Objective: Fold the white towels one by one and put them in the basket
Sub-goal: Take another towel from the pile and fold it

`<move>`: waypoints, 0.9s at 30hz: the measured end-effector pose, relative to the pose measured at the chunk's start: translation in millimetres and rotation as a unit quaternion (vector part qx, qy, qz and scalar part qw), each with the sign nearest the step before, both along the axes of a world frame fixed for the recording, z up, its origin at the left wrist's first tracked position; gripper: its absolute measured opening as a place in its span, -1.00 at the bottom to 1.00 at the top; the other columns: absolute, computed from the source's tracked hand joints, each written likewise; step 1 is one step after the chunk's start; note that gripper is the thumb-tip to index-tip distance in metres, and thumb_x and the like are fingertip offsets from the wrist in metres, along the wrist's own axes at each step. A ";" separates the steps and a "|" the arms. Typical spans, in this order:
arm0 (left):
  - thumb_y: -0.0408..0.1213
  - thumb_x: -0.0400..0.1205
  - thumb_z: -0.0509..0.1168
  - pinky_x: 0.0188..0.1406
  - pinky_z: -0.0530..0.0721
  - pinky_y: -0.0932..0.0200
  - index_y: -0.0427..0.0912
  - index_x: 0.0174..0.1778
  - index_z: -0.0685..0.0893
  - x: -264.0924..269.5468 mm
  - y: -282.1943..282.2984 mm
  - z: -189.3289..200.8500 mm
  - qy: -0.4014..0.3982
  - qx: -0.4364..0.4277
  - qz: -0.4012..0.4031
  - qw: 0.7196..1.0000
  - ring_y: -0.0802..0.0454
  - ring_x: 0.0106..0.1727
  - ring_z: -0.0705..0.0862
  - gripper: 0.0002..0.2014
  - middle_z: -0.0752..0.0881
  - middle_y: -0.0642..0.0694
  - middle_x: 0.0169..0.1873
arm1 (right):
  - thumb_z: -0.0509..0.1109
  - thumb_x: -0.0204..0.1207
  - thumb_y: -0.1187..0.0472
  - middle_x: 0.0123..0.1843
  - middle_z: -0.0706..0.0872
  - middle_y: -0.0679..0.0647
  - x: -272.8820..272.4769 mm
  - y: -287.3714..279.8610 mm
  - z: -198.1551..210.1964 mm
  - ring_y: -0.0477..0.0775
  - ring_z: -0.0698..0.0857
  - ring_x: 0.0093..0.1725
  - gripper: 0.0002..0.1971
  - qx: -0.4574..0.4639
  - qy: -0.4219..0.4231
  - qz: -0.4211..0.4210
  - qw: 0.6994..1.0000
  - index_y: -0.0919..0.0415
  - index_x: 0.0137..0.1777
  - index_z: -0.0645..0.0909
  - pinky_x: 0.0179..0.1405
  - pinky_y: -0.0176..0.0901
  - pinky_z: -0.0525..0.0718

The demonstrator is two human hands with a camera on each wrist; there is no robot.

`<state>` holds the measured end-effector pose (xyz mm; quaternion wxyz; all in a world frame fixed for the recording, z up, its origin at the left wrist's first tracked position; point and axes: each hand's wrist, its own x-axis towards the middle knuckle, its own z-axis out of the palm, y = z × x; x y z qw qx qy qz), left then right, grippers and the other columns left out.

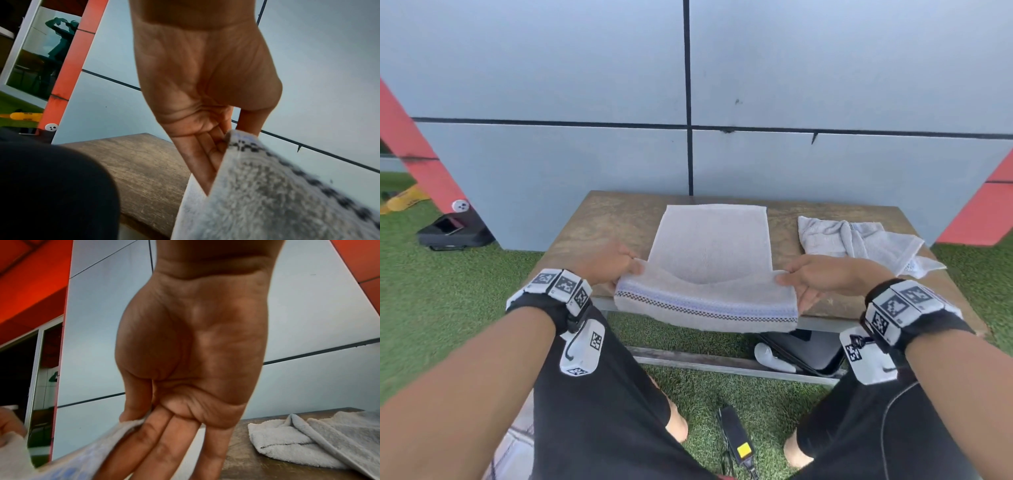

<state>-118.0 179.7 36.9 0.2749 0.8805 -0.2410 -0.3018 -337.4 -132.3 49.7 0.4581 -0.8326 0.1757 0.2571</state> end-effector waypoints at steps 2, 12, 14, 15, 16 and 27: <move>-0.33 0.74 0.27 -0.33 0.77 0.14 -0.24 0.21 0.71 0.3 0.2 -1.4 0.014 -0.009 0.010 1.000 -0.09 -0.14 0.82 -0.81 0.82 -0.18 -0.08 | 0.16 0.80 0.04 0.08 0.86 0.18 2.7 2.0 0.8 0.15 0.86 0.03 -0.68 0.003 -0.017 -0.009 1.000 0.16 0.28 0.68 0.24 0.03 0.74; -0.15 0.73 0.31 0.13 0.74 -0.32 -0.28 0.09 0.75 50.1 -26.2 -10.7 -0.093 -0.083 0.073 0.989 -0.33 0.01 0.81 -0.74 0.83 -0.32 -0.03 | 0.24 0.77 0.14 -0.27 0.77 0.10 64.8 -40.5 -16.6 0.00 0.76 -0.29 -0.70 -0.080 -0.201 -0.138 0.966 0.29 -0.14 0.62 -0.15 -0.03 0.78; -0.14 0.73 0.31 0.08 0.74 -0.23 -0.30 0.08 0.72 64.8 -41.3 -13.8 -0.123 -0.074 0.082 0.986 -0.32 0.01 0.79 -0.74 0.81 -0.35 -0.03 | 0.24 0.77 0.19 -0.31 0.65 0.18 82.4 -48.9 -19.2 0.01 0.63 -0.41 -0.73 -0.113 -0.210 -0.160 0.958 0.31 -0.15 0.53 -0.39 -0.23 0.63; -0.16 0.73 0.30 0.00 0.71 -0.12 -0.31 0.07 0.70 71.9 -50.0 -15.3 -0.143 -0.070 0.079 0.984 -0.27 -0.04 0.78 -0.75 0.81 -0.34 -0.04 | 0.23 0.77 0.20 -0.32 0.61 0.20 91.1 -53.2 -20.9 -0.01 0.57 -0.47 -0.75 -0.131 -0.212 -0.171 0.953 0.32 -0.12 0.51 -0.51 -0.34 0.52; -0.18 0.73 0.30 -0.11 0.66 -0.01 -0.28 0.05 0.67 78.6 -59.6 -16.0 -0.162 -0.066 0.079 0.981 -0.20 -0.10 0.76 -0.79 0.79 -0.30 -0.05 | 0.23 0.77 0.21 -0.32 0.58 0.19 100.4 -59.1 -24.6 -0.06 0.52 -0.53 -0.77 -0.147 -0.210 -0.180 0.950 0.34 -0.08 0.52 -0.61 -0.40 0.43; -0.13 0.73 0.30 0.11 0.69 -0.06 -0.12 0.15 0.67 169.5 -150.8 -58.8 -0.184 -0.087 0.108 0.973 -0.16 0.05 0.73 -0.82 0.75 -0.10 0.12 | 0.25 0.63 0.17 -0.35 0.73 0.14 198.6 -130.2 -70.2 0.15 0.74 -0.30 -0.75 -0.254 -0.164 -0.233 0.924 0.23 -0.25 0.57 -0.23 -0.08 0.64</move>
